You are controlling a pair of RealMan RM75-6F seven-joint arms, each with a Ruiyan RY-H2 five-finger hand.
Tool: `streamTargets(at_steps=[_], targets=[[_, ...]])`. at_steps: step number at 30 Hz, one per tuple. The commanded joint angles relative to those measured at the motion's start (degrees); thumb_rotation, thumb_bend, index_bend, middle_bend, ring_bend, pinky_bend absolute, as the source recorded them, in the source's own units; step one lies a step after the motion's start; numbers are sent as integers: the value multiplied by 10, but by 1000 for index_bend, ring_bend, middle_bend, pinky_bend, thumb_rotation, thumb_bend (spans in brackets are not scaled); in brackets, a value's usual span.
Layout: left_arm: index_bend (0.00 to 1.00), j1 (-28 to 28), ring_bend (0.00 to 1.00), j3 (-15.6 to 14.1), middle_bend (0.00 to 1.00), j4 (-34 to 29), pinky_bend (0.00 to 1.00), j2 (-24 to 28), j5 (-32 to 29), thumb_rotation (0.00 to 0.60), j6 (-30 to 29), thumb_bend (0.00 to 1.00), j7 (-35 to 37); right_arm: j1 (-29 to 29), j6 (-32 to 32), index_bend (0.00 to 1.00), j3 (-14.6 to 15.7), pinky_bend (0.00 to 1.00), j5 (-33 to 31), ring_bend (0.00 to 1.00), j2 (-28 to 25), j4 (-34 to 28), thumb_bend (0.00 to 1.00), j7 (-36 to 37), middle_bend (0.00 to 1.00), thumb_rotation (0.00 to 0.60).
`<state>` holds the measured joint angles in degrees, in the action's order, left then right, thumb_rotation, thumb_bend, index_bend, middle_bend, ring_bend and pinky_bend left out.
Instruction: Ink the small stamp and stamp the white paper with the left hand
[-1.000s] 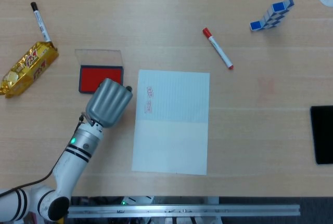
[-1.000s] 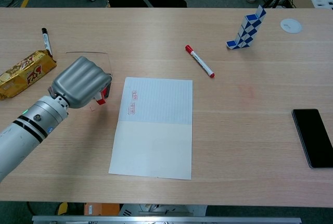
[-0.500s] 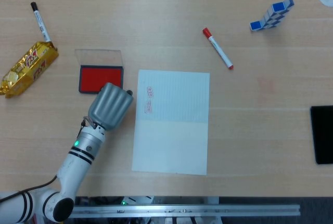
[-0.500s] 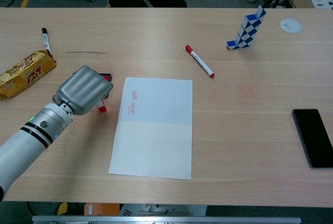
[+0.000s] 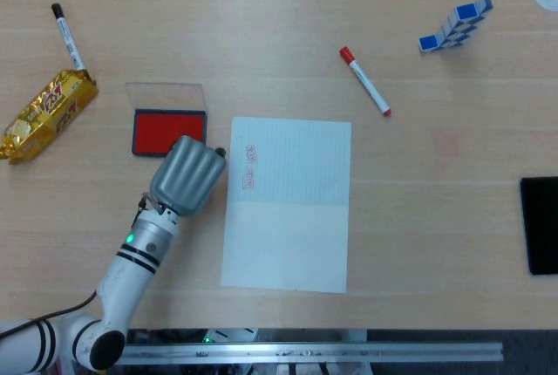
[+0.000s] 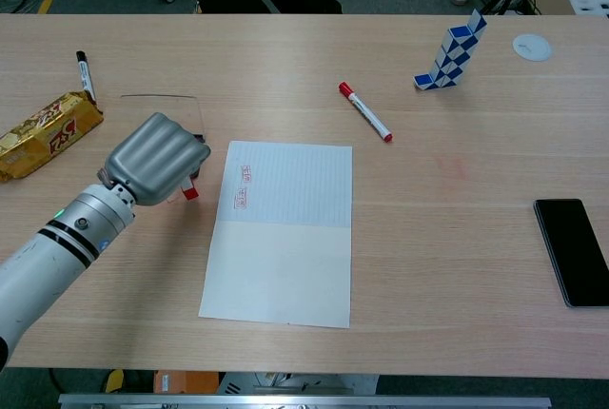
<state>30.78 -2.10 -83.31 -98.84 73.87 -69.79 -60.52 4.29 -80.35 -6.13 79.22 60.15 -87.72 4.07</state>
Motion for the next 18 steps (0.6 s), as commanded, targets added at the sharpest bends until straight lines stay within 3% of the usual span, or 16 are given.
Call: streamTargets(at_steps=[1, 8, 18], targets=[[552, -5, 1000, -1, 1000, 20, 1000, -8, 7, 600, -4, 274, 10, 0, 0, 239, 0, 388, 0, 259, 0, -1, 110, -1, 327, 600], [560, -12, 1000, 4, 1000, 78, 1000, -32, 16, 600, -7, 275, 28, 0, -2, 239, 1, 388, 1, 259, -1, -4, 111, -3, 327, 600], [557, -21, 1000, 0, 1000, 80, 1000, -33, 29, 600, -10, 275, 29, 1, -2, 239, 1, 388, 1, 259, -3, -8, 111, -7, 327, 600]])
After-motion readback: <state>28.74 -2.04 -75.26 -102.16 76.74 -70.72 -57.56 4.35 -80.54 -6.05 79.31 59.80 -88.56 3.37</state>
